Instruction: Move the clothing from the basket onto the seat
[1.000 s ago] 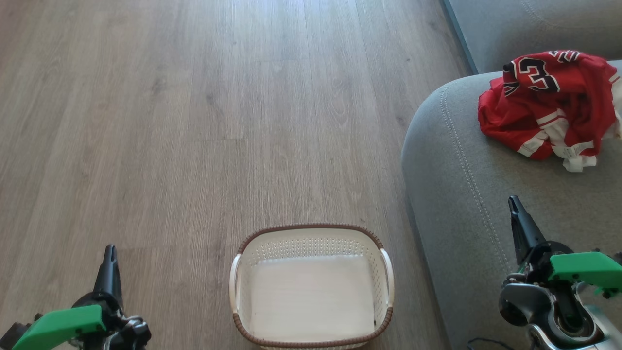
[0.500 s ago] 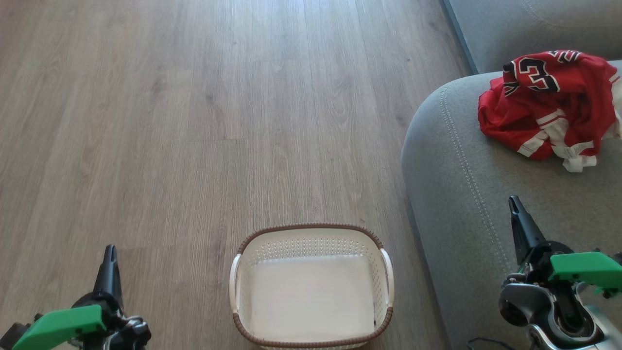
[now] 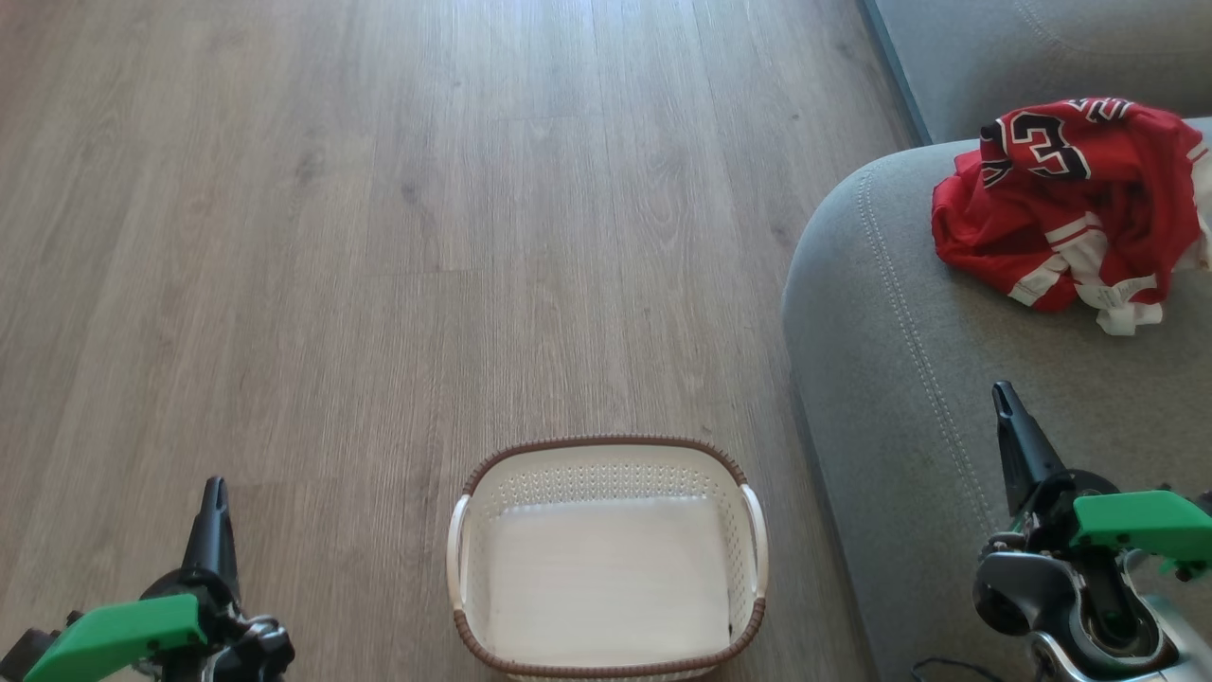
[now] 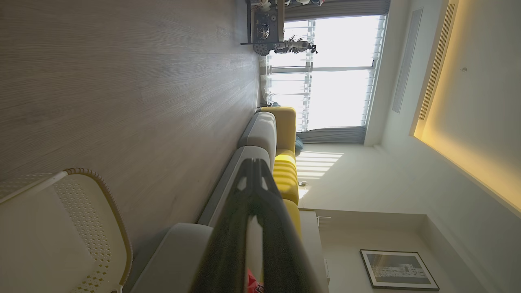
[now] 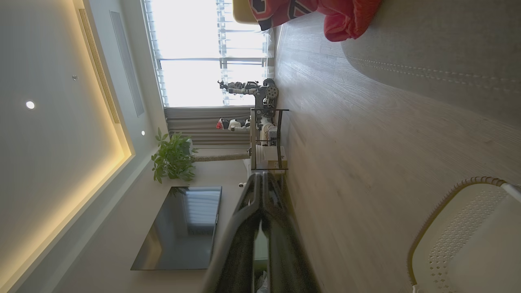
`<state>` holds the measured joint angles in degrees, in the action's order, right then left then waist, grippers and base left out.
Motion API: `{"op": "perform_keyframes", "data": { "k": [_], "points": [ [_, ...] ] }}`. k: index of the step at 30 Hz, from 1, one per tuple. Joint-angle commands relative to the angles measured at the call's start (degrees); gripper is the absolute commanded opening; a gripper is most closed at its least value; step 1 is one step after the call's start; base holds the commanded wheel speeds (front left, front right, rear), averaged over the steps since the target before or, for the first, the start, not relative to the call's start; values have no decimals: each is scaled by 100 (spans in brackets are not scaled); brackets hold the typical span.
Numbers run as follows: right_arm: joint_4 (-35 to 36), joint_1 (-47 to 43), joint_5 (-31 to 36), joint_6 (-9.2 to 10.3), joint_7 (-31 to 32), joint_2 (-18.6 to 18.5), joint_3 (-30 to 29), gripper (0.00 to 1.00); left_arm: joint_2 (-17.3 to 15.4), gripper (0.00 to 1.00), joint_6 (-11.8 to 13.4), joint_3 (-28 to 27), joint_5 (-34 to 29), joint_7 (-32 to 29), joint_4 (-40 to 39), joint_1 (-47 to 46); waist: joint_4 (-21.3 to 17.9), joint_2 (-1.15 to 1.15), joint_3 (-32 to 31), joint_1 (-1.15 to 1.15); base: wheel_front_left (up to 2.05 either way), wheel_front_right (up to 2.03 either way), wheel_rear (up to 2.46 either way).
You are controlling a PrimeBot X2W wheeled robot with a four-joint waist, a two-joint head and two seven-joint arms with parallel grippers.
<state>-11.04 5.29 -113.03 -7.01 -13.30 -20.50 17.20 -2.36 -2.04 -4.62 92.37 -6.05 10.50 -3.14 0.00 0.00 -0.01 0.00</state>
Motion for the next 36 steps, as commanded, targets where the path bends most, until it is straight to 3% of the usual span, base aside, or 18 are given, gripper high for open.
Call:
{"op": "perform_keyframes", "data": {
  "k": [1, 36],
  "points": [
    [210, 245, -47, -47, -45, -155, 71, 0, -54, 0, -44, -198, -19, -35, -199, -261, 0, 0, 0, 0, 0, 0, 0],
    [212, 245, -51, -47, -48, -158, 75, 0, -53, 0, -44, -199, -20, -36, -199, -261, 0, 0, 0, 0, 0, 0, 0]
  ]
}}
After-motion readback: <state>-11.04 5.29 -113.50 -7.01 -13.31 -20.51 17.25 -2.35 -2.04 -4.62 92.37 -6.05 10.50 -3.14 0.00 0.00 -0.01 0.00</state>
